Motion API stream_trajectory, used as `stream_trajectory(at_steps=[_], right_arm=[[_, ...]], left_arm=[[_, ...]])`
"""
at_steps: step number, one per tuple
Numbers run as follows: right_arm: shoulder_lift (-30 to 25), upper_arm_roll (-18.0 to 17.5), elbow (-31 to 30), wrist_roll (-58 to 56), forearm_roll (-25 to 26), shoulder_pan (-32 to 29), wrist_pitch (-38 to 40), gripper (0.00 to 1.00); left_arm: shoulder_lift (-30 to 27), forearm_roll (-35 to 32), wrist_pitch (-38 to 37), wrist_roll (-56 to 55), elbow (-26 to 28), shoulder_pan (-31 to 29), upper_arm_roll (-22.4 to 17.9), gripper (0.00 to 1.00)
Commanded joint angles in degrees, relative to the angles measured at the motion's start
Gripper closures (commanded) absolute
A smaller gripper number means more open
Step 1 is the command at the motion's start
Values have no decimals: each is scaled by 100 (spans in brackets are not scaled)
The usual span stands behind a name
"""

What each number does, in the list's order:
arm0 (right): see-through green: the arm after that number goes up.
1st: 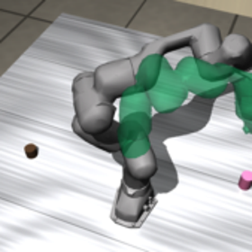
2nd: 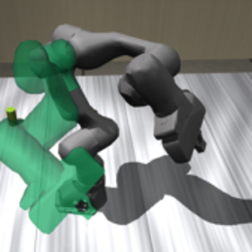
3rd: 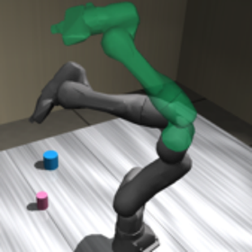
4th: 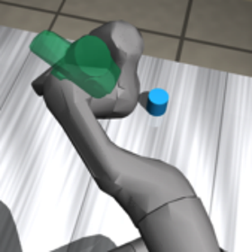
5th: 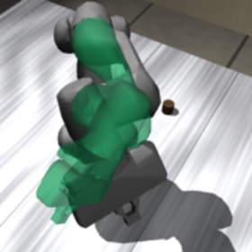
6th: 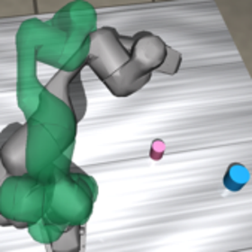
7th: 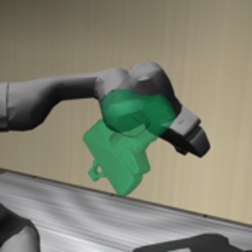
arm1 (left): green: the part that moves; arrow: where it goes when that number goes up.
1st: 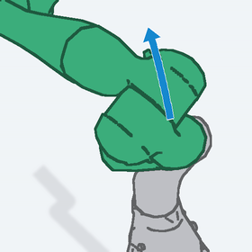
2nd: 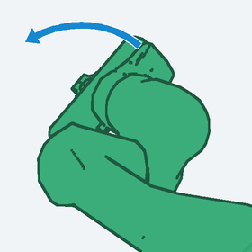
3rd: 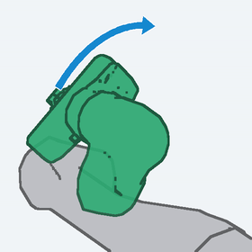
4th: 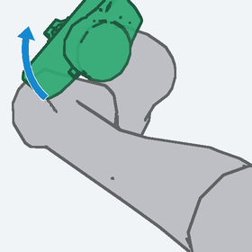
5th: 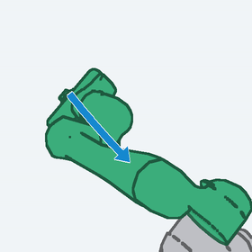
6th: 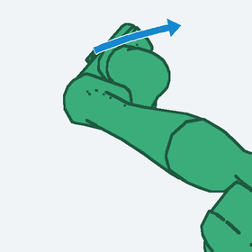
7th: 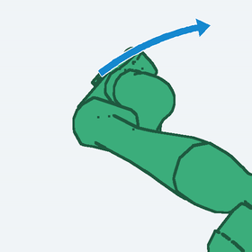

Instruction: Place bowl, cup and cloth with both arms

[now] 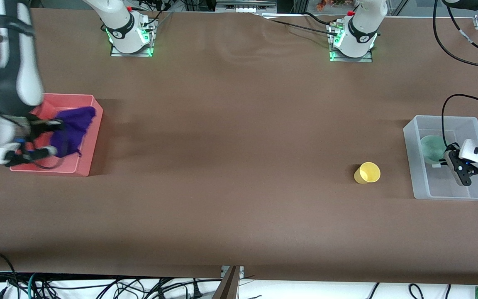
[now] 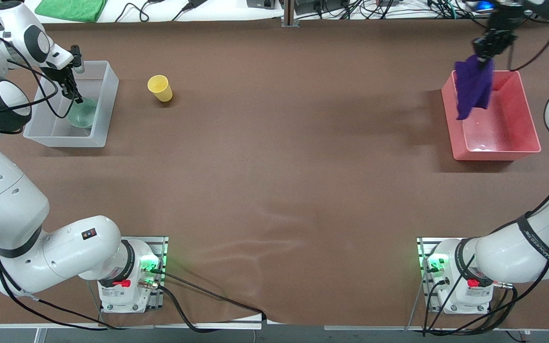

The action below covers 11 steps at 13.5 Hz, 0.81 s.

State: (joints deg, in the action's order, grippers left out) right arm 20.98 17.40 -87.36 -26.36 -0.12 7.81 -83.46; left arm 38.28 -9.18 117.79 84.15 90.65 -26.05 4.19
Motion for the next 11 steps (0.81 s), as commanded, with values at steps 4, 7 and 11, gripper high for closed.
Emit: stream_trajectory(at_steps=[4, 7, 11], right_arm=[[-24, 668, -702, -721, -22, 10, -442, 100], [-50, 642, -617, -380, -93, 19, -373, 0], [-524, 266, -178, 360, -339, 19, -259, 0]], left_arm=[[-611, 197, -879, -553, -451, 21, 563, 0], [-559, 267, -960, -2282, -557, 73, 1126, 0], [-173, 830, -890, -4412, -496, 600, 1224, 0]])
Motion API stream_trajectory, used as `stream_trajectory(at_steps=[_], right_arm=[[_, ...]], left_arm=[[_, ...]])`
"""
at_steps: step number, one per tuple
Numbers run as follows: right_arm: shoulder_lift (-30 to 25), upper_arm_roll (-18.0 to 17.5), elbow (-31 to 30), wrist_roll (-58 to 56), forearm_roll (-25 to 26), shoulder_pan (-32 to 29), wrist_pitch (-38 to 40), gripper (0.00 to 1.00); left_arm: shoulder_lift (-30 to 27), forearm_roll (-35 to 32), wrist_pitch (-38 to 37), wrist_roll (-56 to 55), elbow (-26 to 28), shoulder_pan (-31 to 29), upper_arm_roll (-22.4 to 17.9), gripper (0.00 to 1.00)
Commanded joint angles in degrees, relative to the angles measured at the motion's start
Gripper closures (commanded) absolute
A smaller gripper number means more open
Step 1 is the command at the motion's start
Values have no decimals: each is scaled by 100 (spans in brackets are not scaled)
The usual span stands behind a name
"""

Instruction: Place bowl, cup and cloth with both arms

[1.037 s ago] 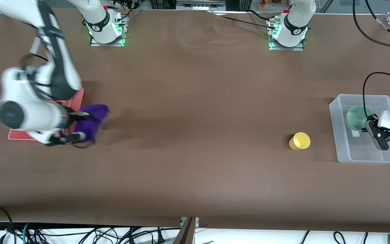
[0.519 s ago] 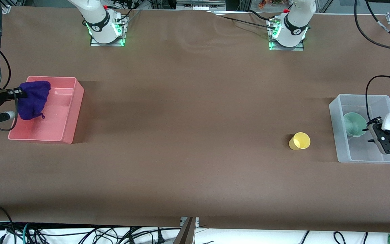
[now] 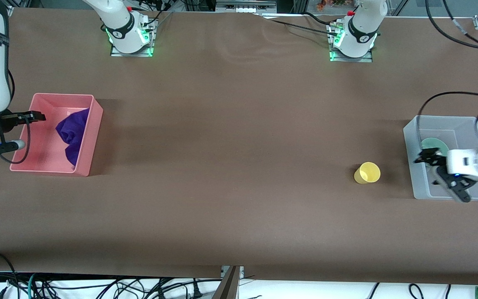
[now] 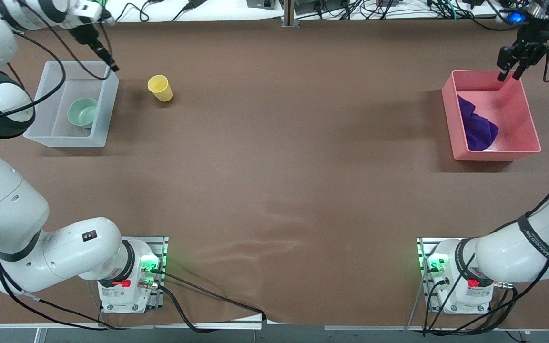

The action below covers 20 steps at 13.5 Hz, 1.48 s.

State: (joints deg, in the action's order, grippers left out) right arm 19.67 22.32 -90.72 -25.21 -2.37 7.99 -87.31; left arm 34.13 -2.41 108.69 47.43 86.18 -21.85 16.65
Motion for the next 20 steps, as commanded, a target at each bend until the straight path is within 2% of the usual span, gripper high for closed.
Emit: stream_trajectory(at_steps=[1, 2, 3, 4, 6, 7, 10, 11, 13, 14, 17, 18, 20], right_arm=[[-489, -481, 308, 253, -79, 1, 170, 0], [-577, -649, 448, 244, -70, 1, 179, 0], [-682, -816, 589, 244, 8, 1, 205, 0], [-823, -974, 773, 253, 183, 1, 258, 0], [-1008, -1046, 889, 262, 211, 1, 136, 0], [-1035, -1046, 889, 236, 211, 1, 65, 0], [-1246, -1055, 837, 236, 255, -8, 134, 0], [-1263, -1063, 811, 305, 255, -8, 370, 0], [-1290, -1168, 775, 1336, 220, -8, 644, 0], [-1299, -1326, 784, 1682, 246, -8, 758, 0], [-1229, -1354, 836, 1686, 264, -8, 776, 0], [-1185, -1310, 863, 1668, 264, -8, 777, 0], [-1158, -1309, 907, 1677, 255, -8, 750, 0]], left_arm=[[366, 188, 38, -1162, -40, 215, -13, 0], [489, 389, 82, -1453, -31, 311, -13, 0], [577, 547, 222, -1543, -13, 330, -13, 6], [726, 575, 423, -1544, 13, 330, -21, 33], [929, 645, 828, -1562, 74, 330, -13, 82], [964, 689, 864, -1562, 83, 330, -21, 100], [964, 681, 830, -1518, 92, 304, -21, 100], [964, 681, 812, -1527, 92, 295, -21, 100], [895, 672, 690, -1527, 75, 277, -21, 100], [772, 637, 376, -1535, 14, 277, -21, 100], [132, 514, -643, -1474, -13, 216, -179, 100], [-114, 218, -925, -1326, -13, 190, -293, 100], [-484, -616, -1025, -617, 4, 59, -338, 100]])
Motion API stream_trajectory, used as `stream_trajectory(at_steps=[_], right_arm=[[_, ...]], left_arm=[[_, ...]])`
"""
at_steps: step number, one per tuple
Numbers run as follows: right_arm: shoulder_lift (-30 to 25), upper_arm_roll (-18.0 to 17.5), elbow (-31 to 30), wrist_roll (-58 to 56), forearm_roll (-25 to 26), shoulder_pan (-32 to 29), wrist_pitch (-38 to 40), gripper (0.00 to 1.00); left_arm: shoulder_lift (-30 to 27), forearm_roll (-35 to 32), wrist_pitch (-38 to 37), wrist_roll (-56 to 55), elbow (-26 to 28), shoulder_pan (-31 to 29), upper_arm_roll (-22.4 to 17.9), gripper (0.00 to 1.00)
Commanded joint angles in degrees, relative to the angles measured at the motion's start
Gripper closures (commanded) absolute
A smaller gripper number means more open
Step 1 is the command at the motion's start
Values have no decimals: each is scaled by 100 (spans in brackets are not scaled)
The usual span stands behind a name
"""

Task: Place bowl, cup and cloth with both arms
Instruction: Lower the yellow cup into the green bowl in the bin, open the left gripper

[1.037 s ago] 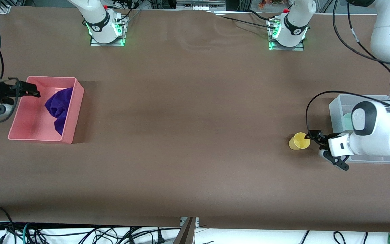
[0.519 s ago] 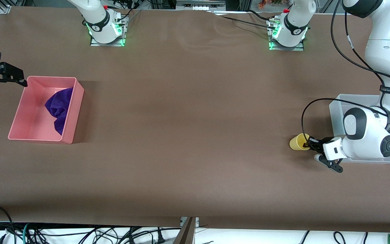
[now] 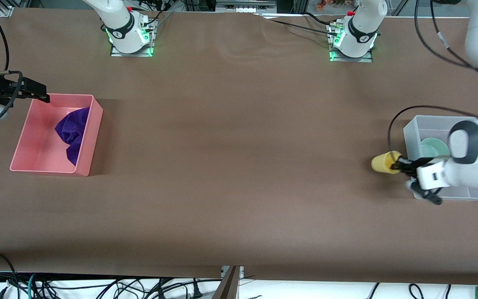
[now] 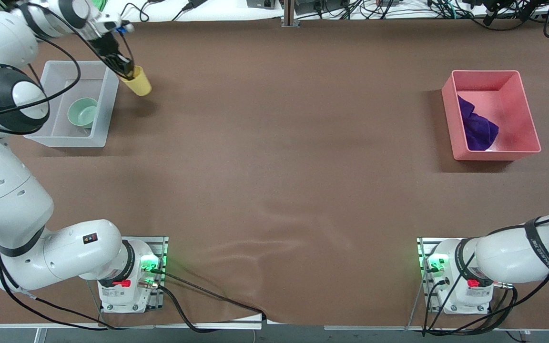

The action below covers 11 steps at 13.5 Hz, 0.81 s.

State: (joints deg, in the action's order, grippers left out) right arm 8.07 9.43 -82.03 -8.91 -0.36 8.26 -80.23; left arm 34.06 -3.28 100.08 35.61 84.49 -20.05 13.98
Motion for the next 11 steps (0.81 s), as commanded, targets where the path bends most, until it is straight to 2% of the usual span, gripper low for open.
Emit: stream_trajectory(at_steps=[1, 4, 7, 8, 9, 10, 11], right_arm=[[10, -29, 47, 47, 53, -26, 16, 0], [36, -29, 108, 47, 53, -26, -10, 0], [71, -20, 126, 47, 62, -35, -10, 0], [80, -11, 126, 47, 62, -35, -19, 0], [80, -11, 126, 47, 62, -35, -19, 0], [80, -20, 126, 47, 53, -35, -19, 0], [80, -20, 126, 56, 53, -35, -19, 0]], left_arm=[[-557, -890, -199, 1039, 182, -296, -62, 100], [-444, -1743, 28, 1851, 374, -674, -54, 100], [-392, -1843, 1045, 2142, 1041, -1052, -54, 100], [-322, -1843, 1414, 2143, 1252, -1114, -62, 83], [-277, -1843, 1522, 2160, 1306, -1193, -54, 54], [-277, -1834, 1515, 2169, 1307, -1211, -45, 6], [-338, -1825, 1436, 2204, 1298, -1212, -19, 0]])
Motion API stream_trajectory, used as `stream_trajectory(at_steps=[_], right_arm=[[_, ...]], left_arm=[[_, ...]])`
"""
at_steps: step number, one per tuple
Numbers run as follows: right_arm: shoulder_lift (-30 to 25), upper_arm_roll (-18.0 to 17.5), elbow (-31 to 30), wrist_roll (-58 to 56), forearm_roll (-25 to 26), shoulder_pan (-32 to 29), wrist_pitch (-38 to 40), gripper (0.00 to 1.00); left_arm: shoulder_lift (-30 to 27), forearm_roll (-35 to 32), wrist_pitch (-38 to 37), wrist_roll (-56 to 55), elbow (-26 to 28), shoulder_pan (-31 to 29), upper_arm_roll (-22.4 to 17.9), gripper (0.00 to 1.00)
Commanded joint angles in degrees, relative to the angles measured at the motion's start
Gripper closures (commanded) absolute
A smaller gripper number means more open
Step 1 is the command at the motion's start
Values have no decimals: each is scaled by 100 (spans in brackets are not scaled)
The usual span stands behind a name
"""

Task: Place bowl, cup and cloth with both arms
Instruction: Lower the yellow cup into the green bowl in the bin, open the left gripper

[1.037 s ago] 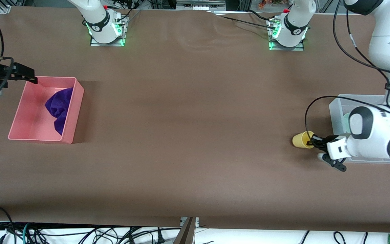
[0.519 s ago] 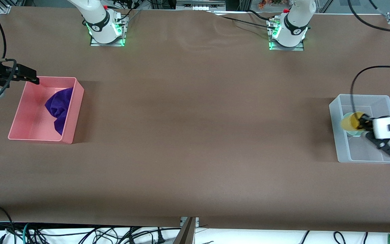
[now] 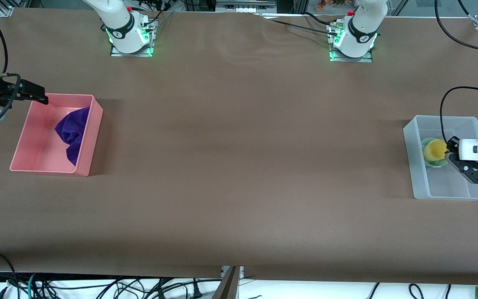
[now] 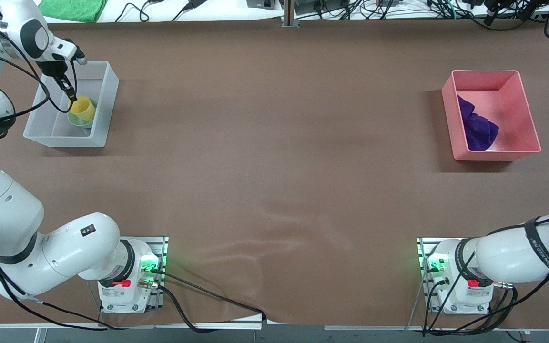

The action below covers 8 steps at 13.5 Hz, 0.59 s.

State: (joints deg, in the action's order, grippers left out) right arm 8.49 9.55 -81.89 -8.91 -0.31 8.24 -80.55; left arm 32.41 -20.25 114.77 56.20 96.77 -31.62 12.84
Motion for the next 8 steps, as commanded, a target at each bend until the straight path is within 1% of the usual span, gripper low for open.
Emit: stream_trajectory(at_steps=[1, 2, 3, 5, 6, 7, 8], right_arm=[[39, -32, 112, 56, 57, -33, 13, 0], [39, -32, 112, 56, 57, -33, 13, 0], [39, -32, 112, 56, 49, -33, 4, 0], [39, -32, 112, 47, 49, -33, -4, 0], [39, -32, 112, 47, 49, -33, -5, 0], [39, -32, 112, 47, 49, -33, -5, 0], [39, -32, 112, 47, 49, -33, -5, 0]], left_arm=[[-252, -76, -156, 276, -9, -38, 113, 0], [-384, -32, -322, 295, -79, -29, 165, 0], [-507, 47, -446, 277, -106, -37, 357, 0], [-832, 563, -761, 68, -123, -20, 586, 0], [-868, 871, -1059, -203, -254, -20, 779, 0], [-851, 1039, -1358, -624, -351, -2, 929, 0], [-816, 1137, -1491, -1167, -343, 93, 1061, 0]])
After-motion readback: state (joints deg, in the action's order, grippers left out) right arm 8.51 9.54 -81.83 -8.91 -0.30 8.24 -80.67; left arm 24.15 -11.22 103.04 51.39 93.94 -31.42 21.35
